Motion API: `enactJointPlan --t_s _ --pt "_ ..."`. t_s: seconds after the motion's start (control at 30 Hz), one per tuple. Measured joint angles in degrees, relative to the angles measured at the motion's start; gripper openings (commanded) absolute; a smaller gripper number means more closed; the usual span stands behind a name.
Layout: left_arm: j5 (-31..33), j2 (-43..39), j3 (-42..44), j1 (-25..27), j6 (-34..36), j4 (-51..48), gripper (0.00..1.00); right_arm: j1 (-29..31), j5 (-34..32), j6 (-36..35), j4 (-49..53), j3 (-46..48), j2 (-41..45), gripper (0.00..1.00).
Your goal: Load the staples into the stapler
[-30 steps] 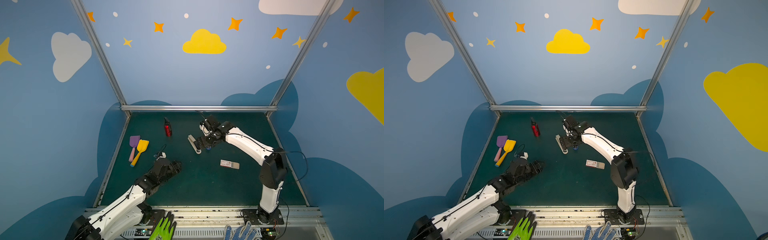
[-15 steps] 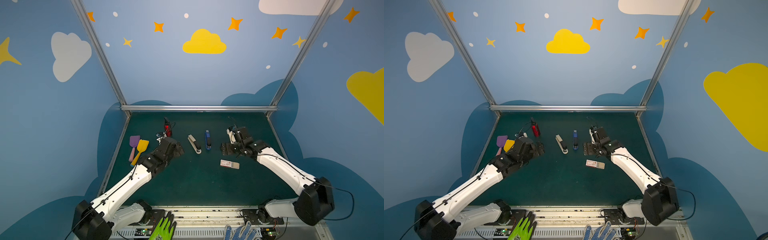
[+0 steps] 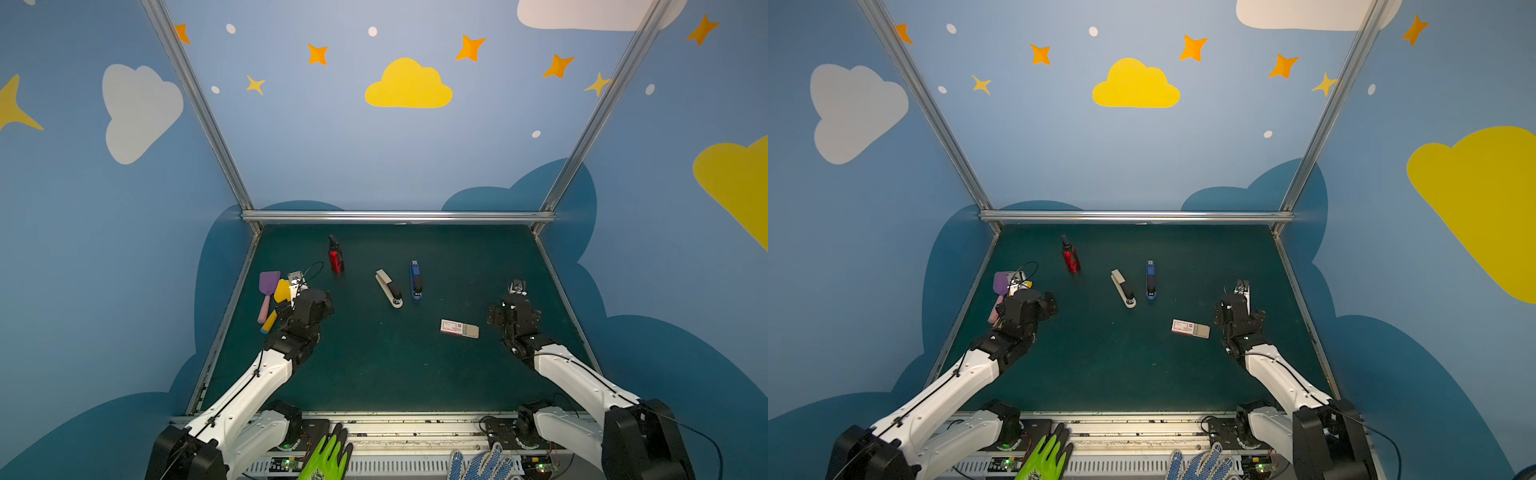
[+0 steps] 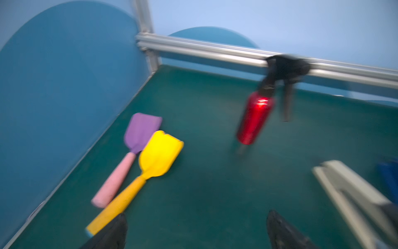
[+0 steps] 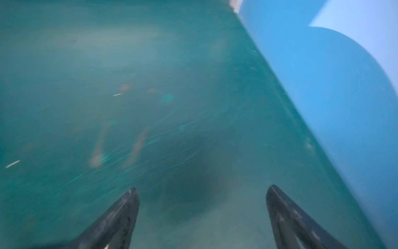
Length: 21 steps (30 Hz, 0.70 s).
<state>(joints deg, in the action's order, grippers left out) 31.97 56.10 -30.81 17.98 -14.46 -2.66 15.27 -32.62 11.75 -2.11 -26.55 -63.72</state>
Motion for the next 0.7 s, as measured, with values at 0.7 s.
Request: enactJointPlan --t_s 0.7 --pt "-12.3 31.2 10.6 -13.6 11.0 46.2 1.0 -12.7 19.3 -5.0 -31.0 6.2 -14.7 0.92"
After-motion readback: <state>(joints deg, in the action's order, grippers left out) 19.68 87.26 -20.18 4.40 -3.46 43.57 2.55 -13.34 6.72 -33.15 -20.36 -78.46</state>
